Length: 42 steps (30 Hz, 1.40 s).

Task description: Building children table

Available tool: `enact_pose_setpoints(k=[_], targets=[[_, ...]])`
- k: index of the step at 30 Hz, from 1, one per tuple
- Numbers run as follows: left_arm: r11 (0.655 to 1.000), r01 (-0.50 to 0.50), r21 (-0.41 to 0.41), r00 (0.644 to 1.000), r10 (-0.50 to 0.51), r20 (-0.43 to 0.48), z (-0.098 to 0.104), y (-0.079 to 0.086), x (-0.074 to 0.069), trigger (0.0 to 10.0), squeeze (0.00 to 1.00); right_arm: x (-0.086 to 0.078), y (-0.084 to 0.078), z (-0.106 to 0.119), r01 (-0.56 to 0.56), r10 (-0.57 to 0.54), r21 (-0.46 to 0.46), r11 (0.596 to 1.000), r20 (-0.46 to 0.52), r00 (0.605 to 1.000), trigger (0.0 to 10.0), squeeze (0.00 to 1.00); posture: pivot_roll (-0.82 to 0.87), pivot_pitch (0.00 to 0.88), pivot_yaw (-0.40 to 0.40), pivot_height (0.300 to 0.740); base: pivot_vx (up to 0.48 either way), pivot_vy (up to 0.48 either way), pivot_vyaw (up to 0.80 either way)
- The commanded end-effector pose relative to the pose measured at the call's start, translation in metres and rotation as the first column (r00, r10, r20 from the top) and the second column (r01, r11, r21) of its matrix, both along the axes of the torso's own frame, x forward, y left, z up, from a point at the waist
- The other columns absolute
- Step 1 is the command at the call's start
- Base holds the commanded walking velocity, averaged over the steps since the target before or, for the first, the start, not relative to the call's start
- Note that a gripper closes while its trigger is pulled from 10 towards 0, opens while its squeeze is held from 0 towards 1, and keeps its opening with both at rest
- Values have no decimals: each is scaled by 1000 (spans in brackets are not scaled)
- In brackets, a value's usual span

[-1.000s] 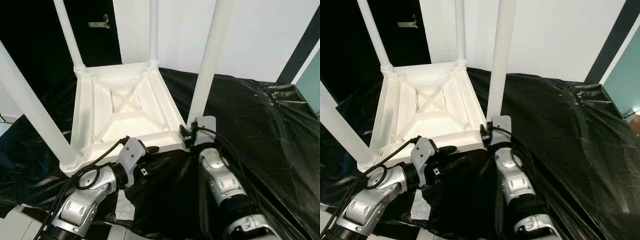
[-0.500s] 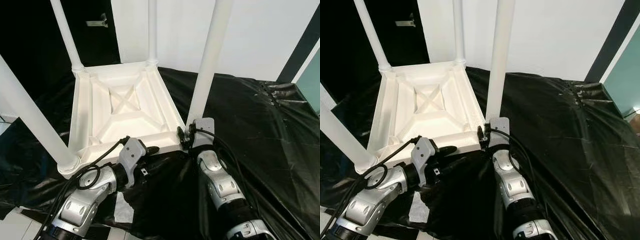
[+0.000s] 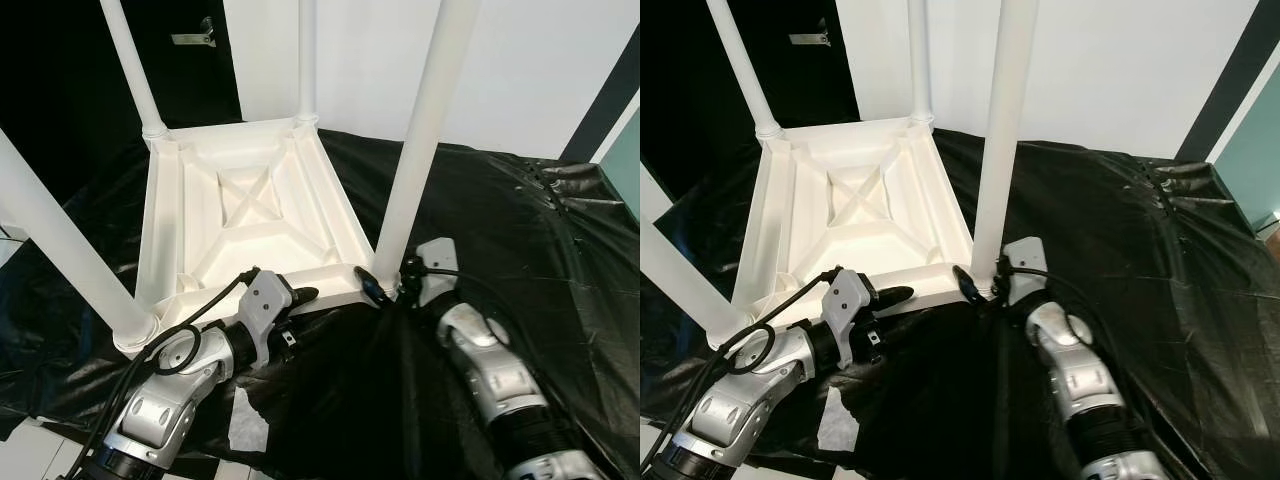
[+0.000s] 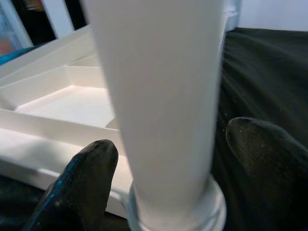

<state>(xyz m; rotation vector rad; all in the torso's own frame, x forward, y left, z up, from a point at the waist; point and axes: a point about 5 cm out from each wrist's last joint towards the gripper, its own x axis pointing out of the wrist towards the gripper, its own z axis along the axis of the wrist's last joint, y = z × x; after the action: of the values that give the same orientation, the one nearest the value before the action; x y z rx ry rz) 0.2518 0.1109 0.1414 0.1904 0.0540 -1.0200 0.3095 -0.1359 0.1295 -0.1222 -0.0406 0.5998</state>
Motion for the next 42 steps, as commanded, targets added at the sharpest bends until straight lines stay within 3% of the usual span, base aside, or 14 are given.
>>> enact_pose_setpoints(k=[1, 6, 13, 14, 15, 16, 27, 31, 32, 33, 34, 40, 42], targets=[[998, 68, 6, 998, -68, -13, 0, -1, -1, 10000, 0, 3, -4, 1, -65, 65, -6, 998, -8, 998, 10000, 0, 49, 0, -30, 740, 0, 0, 0], [997, 72, 13, 997, -72, -6, 1, 1, 2, 10000, 0, 13, -6, 3, -202, 199, -87, 976, -36, 979, 10000, 0, 50, 0, -26, 740, 0, 0, 0], [997, 74, 19, 997, -74, 5, 3, 3, 5, 10000, 0, 29, 6, 3, -329, 321, -163, 930, -76, 944, 10000, 0, 58, 0, -20, 740, 0, 0, 0], [997, 74, 20, 997, -74, 6, 3, 3, 5, 10000, 0, 31, 7, 3, -336, 327, -169, 927, -80, 942, 4588, 0, 62, 0, -21, 740, 0, 0, 0], [997, 74, 21, 997, -74, 6, 3, 3, 5, 10000, 0, 32, 8, 3, -340, 331, -173, 924, -82, 940, 4588, 0, 62, 0, -21, 740, 0, 0, 0], [997, 71, 21, 997, -71, 6, 3, 3, 5, 10000, 0, 34, 8, 3, -346, 337, -177, 921, -82, 938, 0, 0, 66, 0, -22, 740, 0, 0, 0], [998, 52, 18, 999, -52, 4, 1, 4, 2, 10000, 0, 34, 2, -4, -304, 292, -197, 932, -88, 952, 0, 0, 73, 0, -38, 740, 0, 0, 0], [999, 49, 13, 999, -49, 0, 0, 3, 1, 10000, 0, 32, 1, -12, -203, 191, -199, 959, -75, 979, 0, 0, 66, 0, -38, 740, 0, 0, 0], [999, 50, 11, 999, -50, -2, -1, 2, 1, 10000, 0, 29, 2, -16, -156, 145, -182, 971, -71, 987, 3490, 0, 63, 0, -39, 740, 0, 0, 0], [999, 50, 11, 999, -50, -2, -1, 2, 0, 10000, 0, 29, 3, -17, -150, 139, -180, 972, -70, 988, 3490, 0, 63, 0, -39, 740, 0, 0, 0], [999, 52, 11, 999, -52, -3, -1, 2, 0, 10000, 0, 27, 4, -19, -118, 107, -166, 979, -71, 992, 10000, 0, 57, 0, -36, 740, 0, 0, 0], [998, 57, 7, 998, -57, -7, -1, 1, 1, 10000, 0, 22, 9, -25, 34, -43, -122, 992, -74, 996, 10000, 0, 48, 0, -31, 740, 0, 0, 0], [998, 63, 6, 998, -63, -7, -1, 1, 1, 10000, 0, 17, 20, -28, 175, -180, -83, 981, -62, 982, 10000, 0, 40, 0, -21, 740, 0, 0, 0]])
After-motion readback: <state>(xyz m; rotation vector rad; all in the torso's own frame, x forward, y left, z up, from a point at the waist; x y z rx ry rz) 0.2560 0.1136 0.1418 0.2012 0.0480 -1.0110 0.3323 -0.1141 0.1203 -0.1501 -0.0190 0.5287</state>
